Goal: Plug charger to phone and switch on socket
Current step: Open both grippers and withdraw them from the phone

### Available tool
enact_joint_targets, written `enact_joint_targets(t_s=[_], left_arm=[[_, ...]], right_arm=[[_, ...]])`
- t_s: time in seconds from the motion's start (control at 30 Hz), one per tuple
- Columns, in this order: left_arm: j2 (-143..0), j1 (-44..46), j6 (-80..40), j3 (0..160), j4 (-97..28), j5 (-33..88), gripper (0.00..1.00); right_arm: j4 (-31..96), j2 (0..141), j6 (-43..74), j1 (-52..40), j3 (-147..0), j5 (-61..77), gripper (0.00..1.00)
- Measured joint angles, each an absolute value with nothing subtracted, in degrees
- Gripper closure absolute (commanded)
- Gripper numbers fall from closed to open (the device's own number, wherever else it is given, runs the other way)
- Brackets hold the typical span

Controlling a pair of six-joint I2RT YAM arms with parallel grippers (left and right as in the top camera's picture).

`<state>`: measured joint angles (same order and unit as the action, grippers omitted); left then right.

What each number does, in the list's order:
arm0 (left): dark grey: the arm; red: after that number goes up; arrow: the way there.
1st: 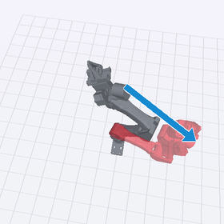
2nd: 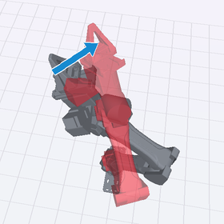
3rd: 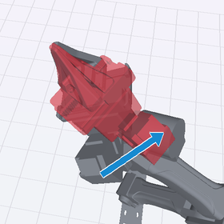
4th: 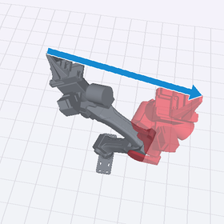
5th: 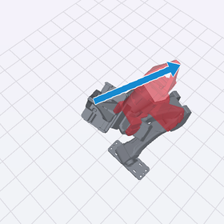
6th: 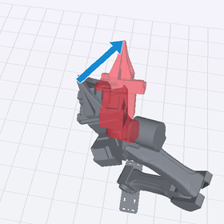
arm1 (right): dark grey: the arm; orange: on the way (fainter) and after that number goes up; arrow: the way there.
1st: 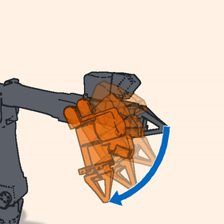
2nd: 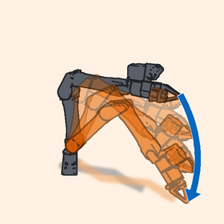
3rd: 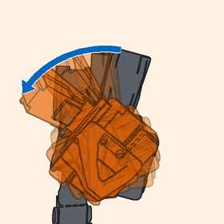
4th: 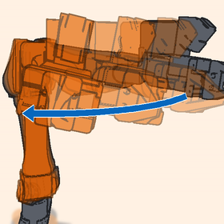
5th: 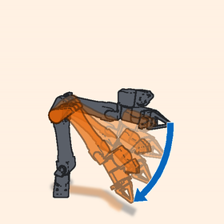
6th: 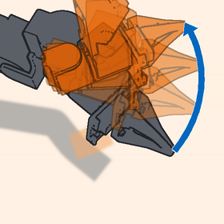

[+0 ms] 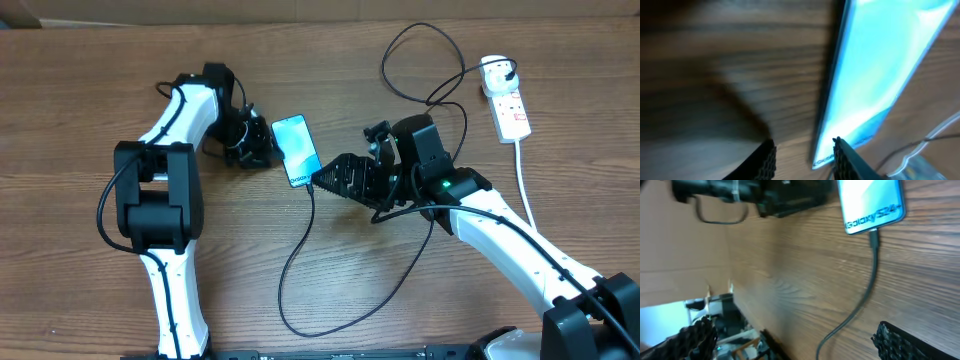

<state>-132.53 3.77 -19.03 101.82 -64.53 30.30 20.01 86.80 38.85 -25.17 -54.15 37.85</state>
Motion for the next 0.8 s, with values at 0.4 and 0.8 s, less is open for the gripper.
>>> enact_joint_targets(t_s=[0.4, 0.8], left_arm=[[-131.7, 3.8, -17.9, 130.6, -82.7, 16.4, 0.64], [-104.6, 3.8, -18.1, 135.6, -87.8, 6.3, 0.00]], right_arm=[[44.1, 86.5, 30.6, -25.2, -63.7, 26.4, 0.00], [63.3, 76.7, 28.7, -25.2, -84.1, 0.9, 0.00]])
